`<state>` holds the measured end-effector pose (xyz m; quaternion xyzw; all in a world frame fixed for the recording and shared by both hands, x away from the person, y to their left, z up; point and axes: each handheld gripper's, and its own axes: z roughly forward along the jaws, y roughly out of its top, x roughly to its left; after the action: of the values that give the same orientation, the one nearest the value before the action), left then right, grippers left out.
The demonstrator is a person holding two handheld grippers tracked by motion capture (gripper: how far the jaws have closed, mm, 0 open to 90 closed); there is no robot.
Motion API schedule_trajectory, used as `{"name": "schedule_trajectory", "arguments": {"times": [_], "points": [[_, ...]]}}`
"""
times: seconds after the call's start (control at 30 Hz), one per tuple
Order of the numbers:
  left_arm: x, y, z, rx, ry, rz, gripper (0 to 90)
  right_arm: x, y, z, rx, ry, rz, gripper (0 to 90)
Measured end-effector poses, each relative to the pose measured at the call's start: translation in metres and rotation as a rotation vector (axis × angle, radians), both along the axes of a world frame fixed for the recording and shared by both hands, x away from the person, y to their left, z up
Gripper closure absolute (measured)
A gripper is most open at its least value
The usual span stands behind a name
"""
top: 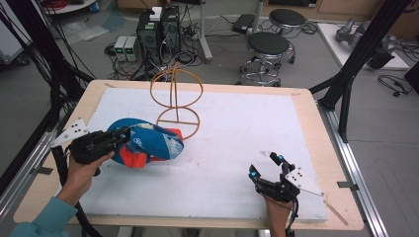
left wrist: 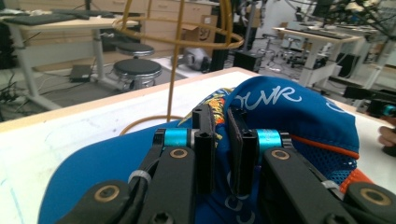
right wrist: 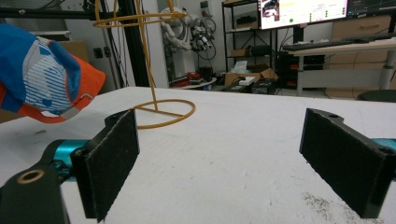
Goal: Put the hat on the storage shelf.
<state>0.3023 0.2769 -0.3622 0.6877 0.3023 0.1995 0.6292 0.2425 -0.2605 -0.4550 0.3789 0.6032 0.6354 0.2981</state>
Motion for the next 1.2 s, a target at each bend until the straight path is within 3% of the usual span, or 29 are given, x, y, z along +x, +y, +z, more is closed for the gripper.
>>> {"name": "schedule_trajectory", "arguments": {"times": [0.13,0.53,0.7,1.2], "points": [[0.0,0.0,0.014,-0.028,-0.008,-0.013,82.5,0.0,0.0,0.0,-0.002,0.0,-0.001,10.9],[0.004,-0.001,0.062,-0.051,-0.067,-0.008,82.5,0.0,0.0,0.0,0.001,0.002,0.0,10.9],[0.005,-0.005,0.083,-0.037,-0.09,-0.014,82.5,0.0,0.0,0.0,0.0,0.002,-0.001,10.9],[0.034,-0.022,0.119,-0.056,-0.114,-0.005,82.5,0.0,0.0,0.0,0.002,0.002,0.003,10.9]]}}
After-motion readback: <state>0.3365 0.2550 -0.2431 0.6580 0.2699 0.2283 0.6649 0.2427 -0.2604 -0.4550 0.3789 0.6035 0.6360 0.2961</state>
